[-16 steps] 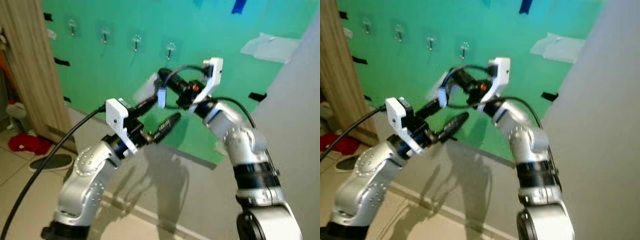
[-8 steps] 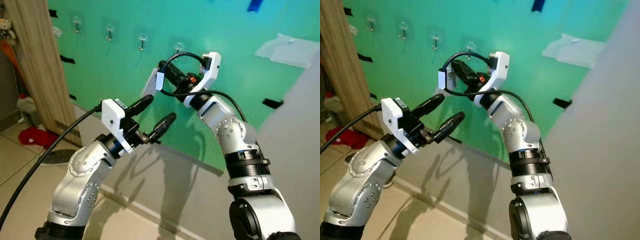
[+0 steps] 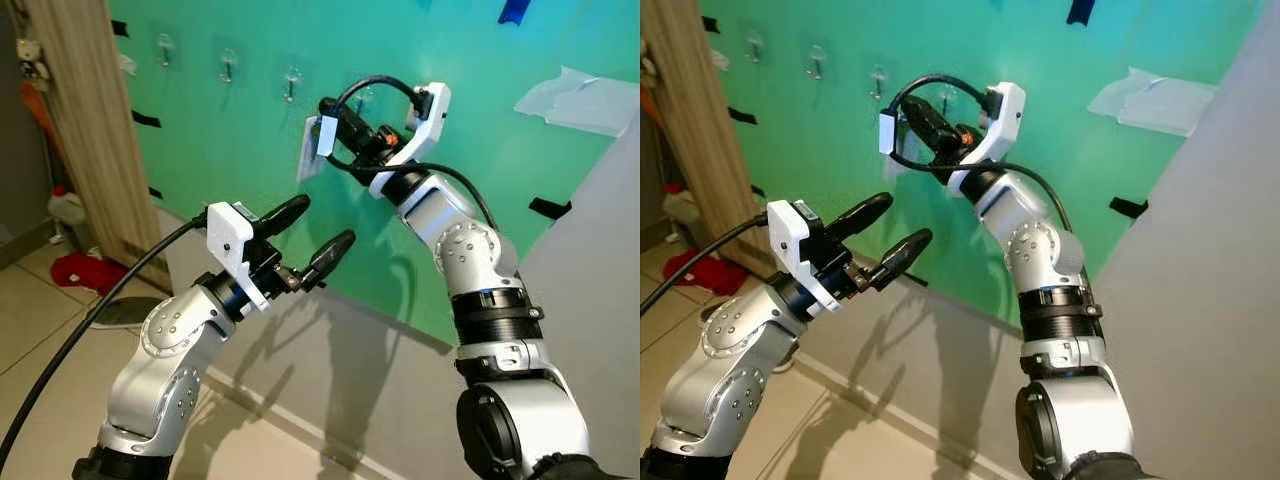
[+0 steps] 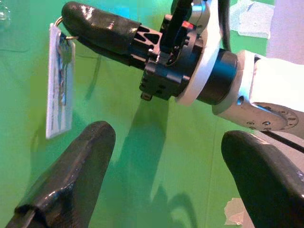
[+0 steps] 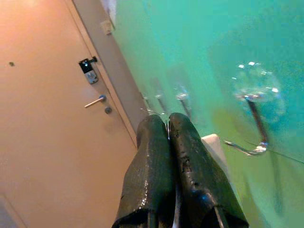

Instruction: Hang keys on a hook

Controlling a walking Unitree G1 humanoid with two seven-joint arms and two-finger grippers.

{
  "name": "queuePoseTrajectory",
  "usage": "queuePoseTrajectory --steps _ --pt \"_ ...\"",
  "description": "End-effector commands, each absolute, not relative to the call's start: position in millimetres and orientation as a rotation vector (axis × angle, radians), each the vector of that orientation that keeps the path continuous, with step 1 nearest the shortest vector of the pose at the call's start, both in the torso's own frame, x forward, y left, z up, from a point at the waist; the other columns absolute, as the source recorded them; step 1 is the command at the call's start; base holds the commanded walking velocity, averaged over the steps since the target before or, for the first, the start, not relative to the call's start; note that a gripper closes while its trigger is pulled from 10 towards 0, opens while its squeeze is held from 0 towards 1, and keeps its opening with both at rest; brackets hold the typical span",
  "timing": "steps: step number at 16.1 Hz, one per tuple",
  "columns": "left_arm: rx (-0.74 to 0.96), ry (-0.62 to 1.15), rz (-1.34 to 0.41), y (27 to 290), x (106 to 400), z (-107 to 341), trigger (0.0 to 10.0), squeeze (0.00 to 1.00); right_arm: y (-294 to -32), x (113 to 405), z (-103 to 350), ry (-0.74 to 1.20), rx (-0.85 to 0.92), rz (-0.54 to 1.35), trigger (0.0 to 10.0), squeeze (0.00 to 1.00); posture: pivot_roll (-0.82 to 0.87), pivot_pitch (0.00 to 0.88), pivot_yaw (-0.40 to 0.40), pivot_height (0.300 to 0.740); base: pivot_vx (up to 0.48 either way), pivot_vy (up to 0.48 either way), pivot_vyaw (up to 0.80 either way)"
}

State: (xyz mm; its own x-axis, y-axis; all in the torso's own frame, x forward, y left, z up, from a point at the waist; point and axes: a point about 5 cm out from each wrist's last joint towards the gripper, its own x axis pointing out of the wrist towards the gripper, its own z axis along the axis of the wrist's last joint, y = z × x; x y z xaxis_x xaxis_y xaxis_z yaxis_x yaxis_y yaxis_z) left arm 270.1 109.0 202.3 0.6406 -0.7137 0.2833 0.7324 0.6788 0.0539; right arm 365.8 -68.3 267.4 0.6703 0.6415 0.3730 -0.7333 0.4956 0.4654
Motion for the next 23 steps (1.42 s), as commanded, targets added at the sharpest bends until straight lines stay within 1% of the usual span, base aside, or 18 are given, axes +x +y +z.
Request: queuePoseTrajectory --steps 1,8,12,15,23 --pt "-0.063 -0.291 -0.848 103.4 266.4 202.0 10.0 0.0 -78.3 363.4 271.5 -0.181 0.649 0.832 10.0 0.0 0.08 0.0 -0.125 0.74 0.0 0.0 0.0" --pt "-0.063 -0.28 -0.86 101.9 264.7 199.5 10.0 0.0 -89.4 358.2 275.2 -0.209 0.669 0.812 10.0 0.0 0.08 0.0 -0.122 0.74 0.0 0.0 0.0" --pt "-0.067 -0.274 -0.867 100.6 263.1 197.8 10.0 0.0 -98.0 350.2 283.1 -0.239 0.672 0.838 10.0 0.0 0.07 0.0 -0.122 0.74 0.0 0.0 0.0" --pt "-0.067 -0.271 -0.876 99.4 262.9 197.2 10.0 0.0 -103.3 350.7 279.5 -0.225 0.689 0.818 10.0 0.0 0.07 0.0 -0.118 0.74 0.0 0.0 0.0" --pt "-0.062 -0.265 -0.874 101.6 262.4 196.9 10.0 0.0 -104.8 355.2 268.6 -0.176 0.748 0.78 10.0 0.0 0.08 0.0 -0.118 0.74 0.0 0.0 0.0"
